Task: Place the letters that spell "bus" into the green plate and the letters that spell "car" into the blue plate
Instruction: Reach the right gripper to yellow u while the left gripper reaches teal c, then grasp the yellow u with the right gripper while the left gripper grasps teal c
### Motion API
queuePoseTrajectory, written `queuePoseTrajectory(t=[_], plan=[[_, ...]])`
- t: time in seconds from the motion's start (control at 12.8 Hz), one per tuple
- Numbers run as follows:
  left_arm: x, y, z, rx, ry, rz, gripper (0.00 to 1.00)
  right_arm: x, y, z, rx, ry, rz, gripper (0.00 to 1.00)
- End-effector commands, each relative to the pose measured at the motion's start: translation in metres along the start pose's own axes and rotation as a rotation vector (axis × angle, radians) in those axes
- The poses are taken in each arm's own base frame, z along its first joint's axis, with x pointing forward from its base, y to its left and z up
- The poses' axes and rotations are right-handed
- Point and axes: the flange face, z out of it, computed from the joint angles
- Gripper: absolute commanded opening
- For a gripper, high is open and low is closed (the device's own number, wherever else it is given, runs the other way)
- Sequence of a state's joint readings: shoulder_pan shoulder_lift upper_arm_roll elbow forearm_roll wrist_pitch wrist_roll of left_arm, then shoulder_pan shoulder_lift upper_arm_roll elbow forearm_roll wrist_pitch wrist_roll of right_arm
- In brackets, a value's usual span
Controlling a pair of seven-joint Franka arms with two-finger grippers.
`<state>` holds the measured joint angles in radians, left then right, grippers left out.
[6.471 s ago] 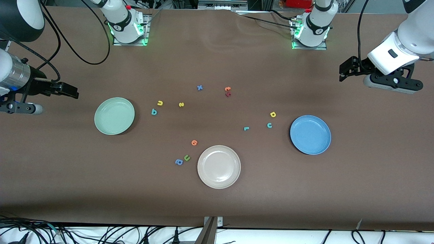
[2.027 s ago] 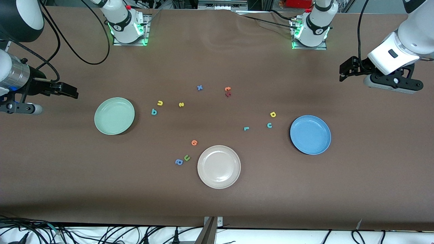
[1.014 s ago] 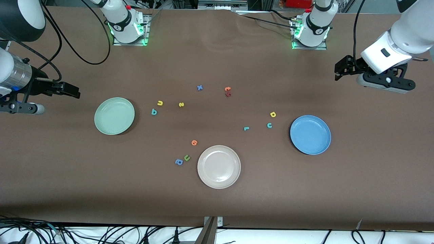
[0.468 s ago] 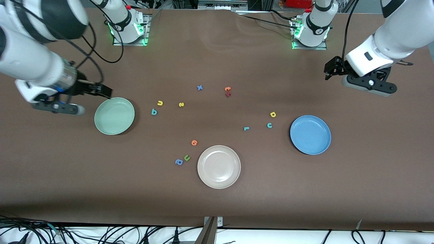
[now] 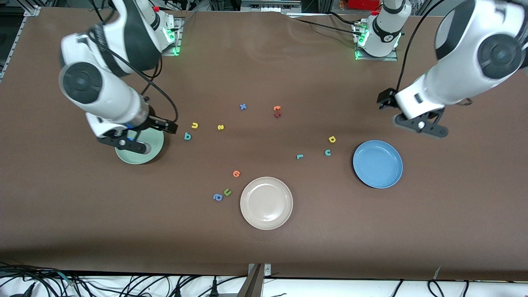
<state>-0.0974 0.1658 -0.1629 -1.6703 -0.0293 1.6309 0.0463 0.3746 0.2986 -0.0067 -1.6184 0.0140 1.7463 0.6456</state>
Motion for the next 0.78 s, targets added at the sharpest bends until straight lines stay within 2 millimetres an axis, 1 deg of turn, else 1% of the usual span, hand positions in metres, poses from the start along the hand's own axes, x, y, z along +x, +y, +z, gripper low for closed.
queuePoseTrajectory(t=[0.0,0.08,0.16,0.23,0.31,0.39,0.47,0.55,0.62,0.7], plan=[[0.043,0.033,0.034,0.002,0.040,0.054,1.00,-0.023,-0.004,0.049,0.010,-0.006,0.020,0.98],[0.060,0.039,0.056,-0.001,0.055,0.066,1.00,-0.025,-0.004,0.066,0.006,-0.009,0.017,0.98],[0.077,0.041,0.081,-0.008,0.075,0.071,1.00,-0.028,-0.002,0.083,0.006,-0.011,0.017,0.98],[0.090,0.059,0.105,-0.011,0.084,0.099,1.00,-0.032,-0.002,0.097,0.008,-0.008,0.012,0.98],[0.098,0.077,0.125,-0.003,0.095,0.128,0.98,-0.037,-0.003,0.114,0.009,-0.007,0.005,0.98],[0.106,0.086,0.148,-0.005,0.097,0.140,0.97,-0.043,0.000,0.133,0.012,-0.002,0.002,0.98],[0.112,0.087,0.170,-0.004,0.096,0.142,0.97,-0.048,0.001,0.150,0.021,0.011,-0.007,0.98],[0.114,0.083,0.193,0.007,0.077,0.145,0.96,-0.051,0.004,0.165,0.033,0.026,-0.010,0.95],[0.112,0.083,0.211,0.015,0.068,0.153,0.89,-0.055,0.006,0.178,0.042,0.038,-0.013,0.95],[0.109,0.082,0.221,0.015,0.075,0.153,0.88,-0.059,0.010,0.191,0.045,0.040,-0.009,0.95]])
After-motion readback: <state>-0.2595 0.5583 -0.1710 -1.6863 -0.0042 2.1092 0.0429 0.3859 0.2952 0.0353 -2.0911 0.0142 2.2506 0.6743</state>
